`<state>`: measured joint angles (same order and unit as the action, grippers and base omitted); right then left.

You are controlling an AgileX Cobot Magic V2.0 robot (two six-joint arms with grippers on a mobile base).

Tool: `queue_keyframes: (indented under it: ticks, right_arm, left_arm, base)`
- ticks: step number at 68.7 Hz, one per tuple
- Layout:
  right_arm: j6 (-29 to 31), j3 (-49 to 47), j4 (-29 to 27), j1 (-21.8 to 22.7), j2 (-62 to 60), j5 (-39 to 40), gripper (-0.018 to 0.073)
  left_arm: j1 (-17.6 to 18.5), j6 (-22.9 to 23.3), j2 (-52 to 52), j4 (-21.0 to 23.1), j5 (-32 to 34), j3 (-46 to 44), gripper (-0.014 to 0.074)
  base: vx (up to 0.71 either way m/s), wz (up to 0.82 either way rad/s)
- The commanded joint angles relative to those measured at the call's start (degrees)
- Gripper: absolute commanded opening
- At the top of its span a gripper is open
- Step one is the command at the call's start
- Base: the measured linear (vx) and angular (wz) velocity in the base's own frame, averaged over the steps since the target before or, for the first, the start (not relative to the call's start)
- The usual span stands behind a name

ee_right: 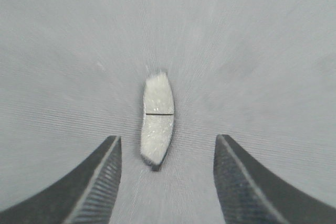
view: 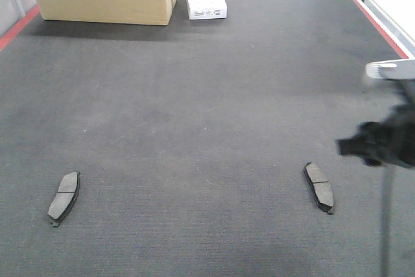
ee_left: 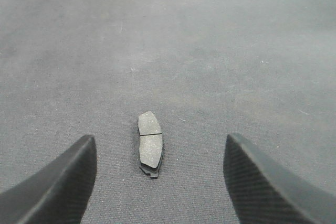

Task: Move and align brake pads A on conveyor
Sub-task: 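Lower the right gripper's brake pad onto the belt and release it, then raise the right gripper away from the placed brake pads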

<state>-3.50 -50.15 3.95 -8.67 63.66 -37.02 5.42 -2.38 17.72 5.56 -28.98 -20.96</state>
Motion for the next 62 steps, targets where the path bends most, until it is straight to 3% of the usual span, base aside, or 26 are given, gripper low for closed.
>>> queue_keyframes:
  ticks: [1, 38, 46, 62]
  right_arm:
    - [0.47, 3.34, -0.69, 0.01, -9.07, 5.88, 0.0395]
    - [0.62, 28.19, -2.27, 0.01, -59.14, 10.25, 0.0377]
    - [0.62, 29.43, -2.14, 0.01, -64.47, 7.65, 0.0368]
    - [0.62, 29.65, -1.63, 0.01, -63.69, 8.29, 0.0361]
  left_arm:
    - [0.4, 0.24, 0.52, 0.58, 3.97, -1.55, 0.0503]
    - [0.4, 0.24, 0.52, 0.58, 3.97, -1.55, 0.0503]
    - [0.4, 0.24, 0.52, 0.58, 3.97, -1.55, 0.0503]
    - [0.4, 0.24, 0.52, 0.58, 3.97, -1.55, 0.0503]
  base:
    - [0.0, 0.0]
    - [0.0, 0.0]
    - [0.0, 0.0]
    - [0.0, 0.0]
